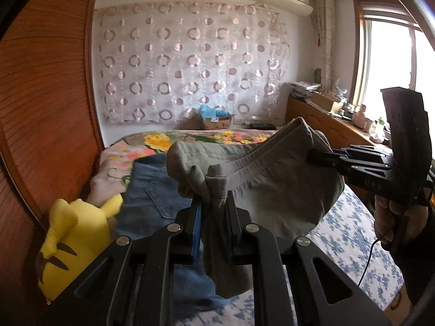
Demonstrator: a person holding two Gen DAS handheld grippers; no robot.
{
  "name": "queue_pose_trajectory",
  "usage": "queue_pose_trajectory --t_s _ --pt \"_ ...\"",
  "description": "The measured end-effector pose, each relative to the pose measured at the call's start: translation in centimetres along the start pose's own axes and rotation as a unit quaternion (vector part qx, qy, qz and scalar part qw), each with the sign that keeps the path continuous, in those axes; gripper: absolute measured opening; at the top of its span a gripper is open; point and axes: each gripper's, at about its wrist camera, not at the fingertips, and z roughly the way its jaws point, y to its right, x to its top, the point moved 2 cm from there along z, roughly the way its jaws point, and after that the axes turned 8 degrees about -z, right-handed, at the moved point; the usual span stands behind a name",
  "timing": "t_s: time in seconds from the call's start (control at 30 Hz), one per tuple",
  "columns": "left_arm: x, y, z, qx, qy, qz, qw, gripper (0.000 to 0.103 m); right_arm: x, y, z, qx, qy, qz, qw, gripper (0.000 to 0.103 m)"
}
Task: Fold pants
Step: 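Lift the pants with the left tool and carry them onto the jeans stack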
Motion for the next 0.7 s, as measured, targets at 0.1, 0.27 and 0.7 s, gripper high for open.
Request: queue_pose_trajectory --t_s 0.1,0.27,0.7 --pt "0.0 -1.2 0.3 0.008 0.002 -0.011 0.9999 0.016 0.9 0.0 1.8 0.010 0.002 -0.009 1.000 0.009" --pt "-1.2 -3.2 1.6 0.023 -0.014 -0.025 0.9993 0.016 1.9 0.1 5.5 0.023 -0.003 -0.033 0.999 0.009" --pt "-3.6 -6.6 2.9 0.051 -0.033 -0.081 0.9948 0.016 5.4 1.7 15.1 0.087 -0.028 -0.058 0.994 0.009"
